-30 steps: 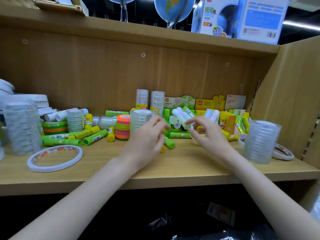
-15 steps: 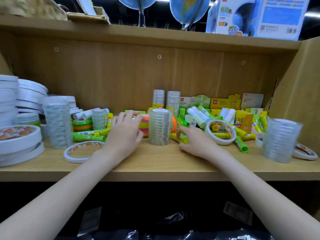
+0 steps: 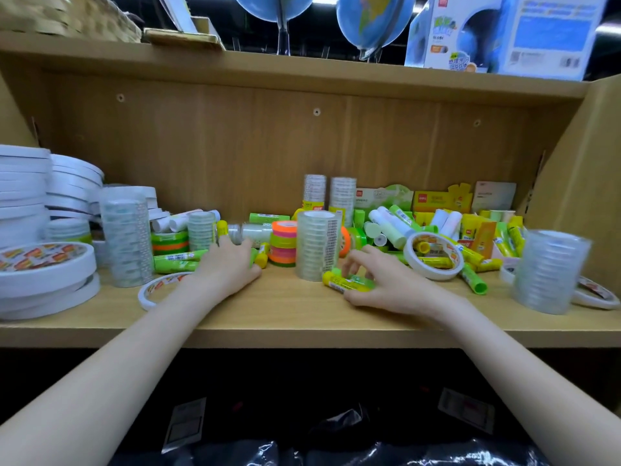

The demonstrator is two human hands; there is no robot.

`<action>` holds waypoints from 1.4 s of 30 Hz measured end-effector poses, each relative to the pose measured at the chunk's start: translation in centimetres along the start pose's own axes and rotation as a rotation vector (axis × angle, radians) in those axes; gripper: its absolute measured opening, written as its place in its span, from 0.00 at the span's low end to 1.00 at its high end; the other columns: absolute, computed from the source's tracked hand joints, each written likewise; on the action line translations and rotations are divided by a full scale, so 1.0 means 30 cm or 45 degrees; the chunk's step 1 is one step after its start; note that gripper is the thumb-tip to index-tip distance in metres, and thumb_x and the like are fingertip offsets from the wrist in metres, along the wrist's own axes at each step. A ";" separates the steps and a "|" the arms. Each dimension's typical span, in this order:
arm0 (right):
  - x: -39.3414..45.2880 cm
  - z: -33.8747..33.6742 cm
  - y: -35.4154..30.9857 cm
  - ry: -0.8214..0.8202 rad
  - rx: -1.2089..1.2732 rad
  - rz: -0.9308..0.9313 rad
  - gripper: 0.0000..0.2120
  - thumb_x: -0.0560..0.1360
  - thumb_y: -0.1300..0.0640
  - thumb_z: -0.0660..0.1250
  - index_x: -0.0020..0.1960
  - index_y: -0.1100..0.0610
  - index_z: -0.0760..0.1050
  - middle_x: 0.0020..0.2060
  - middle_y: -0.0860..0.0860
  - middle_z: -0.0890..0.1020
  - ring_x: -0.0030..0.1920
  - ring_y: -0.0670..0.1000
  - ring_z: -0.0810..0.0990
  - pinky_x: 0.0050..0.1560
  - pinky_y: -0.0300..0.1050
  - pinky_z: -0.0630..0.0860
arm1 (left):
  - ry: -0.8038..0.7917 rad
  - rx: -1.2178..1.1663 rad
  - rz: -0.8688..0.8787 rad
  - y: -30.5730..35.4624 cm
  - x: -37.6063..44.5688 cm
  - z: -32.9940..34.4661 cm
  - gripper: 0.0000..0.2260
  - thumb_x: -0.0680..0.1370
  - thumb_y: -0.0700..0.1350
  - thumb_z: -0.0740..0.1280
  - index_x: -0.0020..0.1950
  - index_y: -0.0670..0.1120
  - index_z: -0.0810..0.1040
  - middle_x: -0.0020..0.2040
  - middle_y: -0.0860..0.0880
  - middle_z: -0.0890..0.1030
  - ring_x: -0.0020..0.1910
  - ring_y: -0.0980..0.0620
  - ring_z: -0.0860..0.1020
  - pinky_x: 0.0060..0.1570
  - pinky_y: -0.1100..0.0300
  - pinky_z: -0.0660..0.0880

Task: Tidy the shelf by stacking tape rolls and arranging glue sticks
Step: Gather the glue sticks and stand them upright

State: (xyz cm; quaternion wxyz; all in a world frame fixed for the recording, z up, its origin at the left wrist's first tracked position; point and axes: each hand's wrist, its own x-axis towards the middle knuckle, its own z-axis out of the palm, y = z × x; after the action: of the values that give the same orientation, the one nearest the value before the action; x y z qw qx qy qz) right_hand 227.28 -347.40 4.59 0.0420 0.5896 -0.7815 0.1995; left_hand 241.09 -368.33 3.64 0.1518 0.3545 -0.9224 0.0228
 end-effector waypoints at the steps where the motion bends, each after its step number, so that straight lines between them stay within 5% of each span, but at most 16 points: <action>1: 0.000 0.007 -0.010 -0.002 0.006 -0.017 0.13 0.72 0.51 0.68 0.54 0.48 0.70 0.51 0.47 0.70 0.46 0.40 0.69 0.49 0.36 0.66 | 0.032 0.007 0.013 0.000 -0.003 -0.002 0.20 0.78 0.48 0.59 0.70 0.47 0.64 0.63 0.37 0.64 0.59 0.36 0.69 0.55 0.49 0.69; 7: 0.000 0.021 -0.053 0.028 -0.097 -0.081 0.16 0.74 0.50 0.66 0.60 0.48 0.71 0.55 0.51 0.70 0.54 0.50 0.73 0.55 0.43 0.70 | 0.118 0.062 0.164 -0.003 0.007 0.001 0.19 0.79 0.42 0.55 0.69 0.52 0.68 0.59 0.39 0.69 0.55 0.38 0.73 0.50 0.50 0.71; 11: -0.016 0.005 -0.039 0.080 -0.022 -0.065 0.15 0.72 0.53 0.69 0.58 0.47 0.76 0.55 0.49 0.74 0.55 0.46 0.73 0.56 0.38 0.67 | 0.576 -0.278 0.211 -0.005 -0.006 -0.017 0.16 0.79 0.44 0.58 0.67 0.48 0.72 0.52 0.41 0.75 0.45 0.38 0.77 0.44 0.49 0.73; 16: -0.066 -0.036 0.034 0.448 0.359 0.170 0.09 0.70 0.57 0.73 0.50 0.48 0.82 0.46 0.46 0.82 0.47 0.46 0.79 0.52 0.35 0.70 | 1.017 -0.531 0.726 0.099 -0.087 -0.078 0.17 0.76 0.46 0.59 0.63 0.47 0.77 0.47 0.45 0.75 0.29 0.49 0.74 0.29 0.59 0.72; 19: -0.113 -0.075 0.109 0.643 0.540 0.318 0.08 0.70 0.60 0.73 0.48 0.52 0.82 0.43 0.49 0.81 0.39 0.51 0.80 0.49 0.47 0.78 | 1.033 -0.490 0.901 0.194 -0.094 -0.072 0.17 0.76 0.44 0.60 0.62 0.47 0.77 0.49 0.43 0.74 0.31 0.48 0.75 0.28 0.57 0.75; 22: -0.152 -0.128 0.201 0.837 0.439 0.464 0.08 0.70 0.60 0.72 0.49 0.55 0.82 0.41 0.54 0.82 0.37 0.52 0.79 0.46 0.39 0.75 | 1.044 -0.531 0.919 0.297 -0.069 -0.057 0.16 0.75 0.44 0.60 0.61 0.48 0.78 0.48 0.43 0.75 0.29 0.53 0.65 0.28 0.61 0.68; 24: -0.137 -0.169 0.275 0.921 0.331 0.529 0.08 0.70 0.60 0.72 0.49 0.55 0.82 0.44 0.56 0.82 0.41 0.54 0.77 0.48 0.46 0.73 | 1.004 -0.544 0.942 0.375 -0.049 -0.043 0.17 0.74 0.44 0.59 0.60 0.48 0.79 0.48 0.42 0.75 0.31 0.55 0.62 0.28 0.60 0.68; 29: 0.023 -0.250 0.417 1.029 0.035 0.532 0.10 0.71 0.61 0.70 0.53 0.58 0.81 0.54 0.57 0.81 0.57 0.56 0.77 0.58 0.43 0.67 | 0.785 -0.481 0.882 0.545 0.024 0.002 0.19 0.73 0.47 0.54 0.58 0.47 0.79 0.48 0.40 0.76 0.35 0.41 0.77 0.22 0.53 0.75; 35: 0.141 -0.208 0.526 0.540 -0.143 0.661 0.13 0.79 0.56 0.59 0.58 0.61 0.77 0.60 0.60 0.78 0.64 0.61 0.71 0.62 0.53 0.68 | 0.732 -0.437 0.803 0.607 0.118 0.053 0.16 0.75 0.40 0.62 0.61 0.46 0.77 0.51 0.38 0.73 0.39 0.38 0.75 0.30 0.46 0.77; 38: 0.122 -0.211 0.520 0.530 -0.094 0.584 0.14 0.80 0.61 0.56 0.59 0.62 0.77 0.65 0.59 0.74 0.62 0.57 0.74 0.55 0.46 0.70 | 0.693 -0.561 0.745 0.610 0.135 0.055 0.16 0.78 0.41 0.62 0.66 0.47 0.73 0.55 0.39 0.71 0.44 0.39 0.74 0.40 0.43 0.75; 40: 0.108 -0.213 0.504 0.613 0.062 0.599 0.15 0.79 0.63 0.54 0.59 0.58 0.77 0.64 0.57 0.75 0.47 0.55 0.79 0.41 0.43 0.72 | 0.667 -0.660 0.737 0.605 0.133 0.052 0.17 0.79 0.42 0.59 0.68 0.49 0.71 0.56 0.41 0.69 0.45 0.42 0.74 0.45 0.48 0.74; 42: 0.103 -0.214 0.480 0.693 0.205 0.635 0.18 0.78 0.67 0.52 0.59 0.57 0.76 0.65 0.56 0.75 0.48 0.55 0.79 0.43 0.44 0.73 | 0.652 -0.715 0.733 0.601 0.128 0.049 0.17 0.80 0.42 0.58 0.69 0.50 0.70 0.58 0.43 0.68 0.43 0.46 0.72 0.46 0.54 0.71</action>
State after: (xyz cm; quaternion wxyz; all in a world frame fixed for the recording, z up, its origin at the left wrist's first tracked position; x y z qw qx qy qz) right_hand 211.75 -344.62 7.63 0.1517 0.3081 -0.8431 0.4138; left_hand 226.10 -357.57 4.54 0.4516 0.0128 -0.8866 -0.0996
